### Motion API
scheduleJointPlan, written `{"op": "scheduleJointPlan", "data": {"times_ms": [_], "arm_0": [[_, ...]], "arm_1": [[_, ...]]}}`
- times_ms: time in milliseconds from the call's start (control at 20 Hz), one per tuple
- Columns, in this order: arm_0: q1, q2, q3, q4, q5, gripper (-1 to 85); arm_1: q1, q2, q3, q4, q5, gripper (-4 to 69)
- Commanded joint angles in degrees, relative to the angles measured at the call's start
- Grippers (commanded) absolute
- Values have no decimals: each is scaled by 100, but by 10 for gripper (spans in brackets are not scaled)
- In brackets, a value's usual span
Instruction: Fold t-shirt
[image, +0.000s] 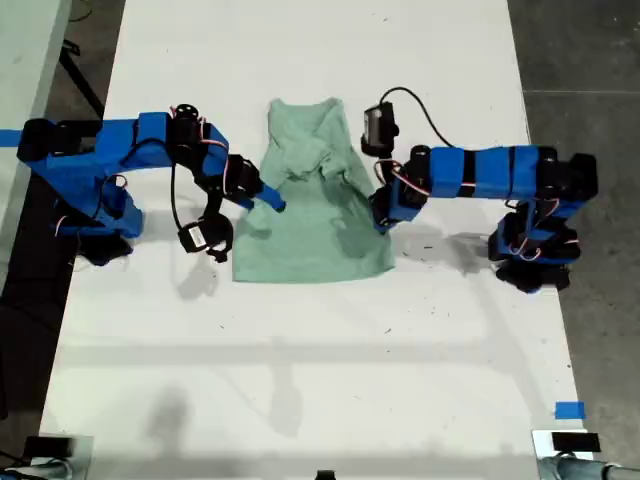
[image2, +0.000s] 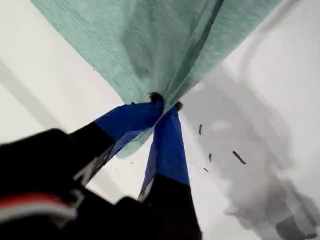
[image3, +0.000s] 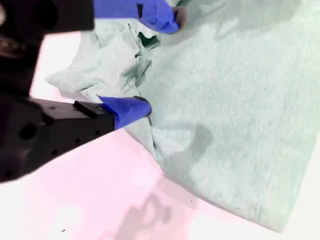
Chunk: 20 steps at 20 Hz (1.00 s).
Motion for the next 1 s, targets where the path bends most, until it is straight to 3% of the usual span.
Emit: {"op": "scheduleJointPlan", "data": {"times_ms": [0,150,400,450,500,700,950], "arm_0": [[-44,387,-44,-44,0,272],[-26,448,-35,-18,0,269],[-26,492,-9,-18,0,270],[-26,492,0,-18,0,270],[-35,492,0,-9,0,271],[-44,492,44,-9,0,272],[26,589,378,18,-88,272]], "arm_1": [[-334,-1160,-2285,606,272,-9],[-519,-2742,-4069,923,580,-9],[-598,-3612,-4535,580,905,-11],[-589,-3656,-4535,554,940,40],[-589,-3656,-4570,571,967,201],[-448,-3243,-5080,800,738,404],[-53,-2197,-4913,1327,510,330]]}}
